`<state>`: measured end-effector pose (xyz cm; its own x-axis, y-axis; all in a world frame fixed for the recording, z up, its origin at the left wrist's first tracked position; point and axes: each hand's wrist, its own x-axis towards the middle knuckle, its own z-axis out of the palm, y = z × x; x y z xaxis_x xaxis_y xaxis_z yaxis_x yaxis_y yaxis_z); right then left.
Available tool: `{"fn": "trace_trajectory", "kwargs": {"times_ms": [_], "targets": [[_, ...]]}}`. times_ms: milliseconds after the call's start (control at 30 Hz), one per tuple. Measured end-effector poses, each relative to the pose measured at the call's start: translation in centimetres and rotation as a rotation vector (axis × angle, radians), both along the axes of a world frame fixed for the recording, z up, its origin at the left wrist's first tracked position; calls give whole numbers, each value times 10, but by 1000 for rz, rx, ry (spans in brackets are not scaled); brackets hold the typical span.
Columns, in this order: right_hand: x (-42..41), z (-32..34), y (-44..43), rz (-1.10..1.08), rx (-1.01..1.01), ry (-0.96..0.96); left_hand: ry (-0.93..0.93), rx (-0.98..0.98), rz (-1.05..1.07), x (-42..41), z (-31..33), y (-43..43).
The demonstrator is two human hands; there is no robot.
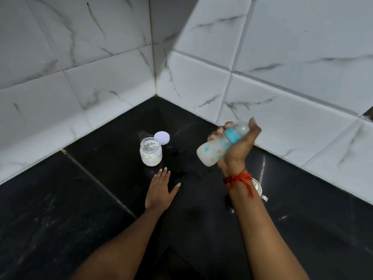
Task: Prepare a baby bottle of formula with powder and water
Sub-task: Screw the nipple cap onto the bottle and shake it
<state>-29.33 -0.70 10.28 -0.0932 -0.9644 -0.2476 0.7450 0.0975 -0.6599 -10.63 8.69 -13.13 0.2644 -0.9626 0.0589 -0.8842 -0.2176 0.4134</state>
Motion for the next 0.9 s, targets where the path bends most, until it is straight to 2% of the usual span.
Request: {"fn": "trace_trajectory", "kwargs": {"times_ms": [100,167,267,367,433,533,633,733,833,900], "targets": [[1,20,0,73,-145,-172,14,15,7,-2,2,-1],[0,21,3,175,-143,-124,10,-4,14,-3,2,0],[3,19,-2,143,-157,-165,0,-7,12,0,0,-3],[10,17,6,270,-129,-77,-9,-26,34,-2,-1,-2],[12,7,9,266,-150,-127,-4,-9,25,0,-3,0],[19,15,11,356,-142,7,-2,-27,36,-2,-1,-1],[11,2,13,286,-147,-39,-12,-21,46,0,-5,-2],[2,-1,14,328,-33,32,5,-13,47,-2,-2,0],[12,12,14,201,-150,-124,-18,-26,58,1,-5,-3],[15,12,24,283,-162,-31,-23,-4,54,-2,-4,0]]}}
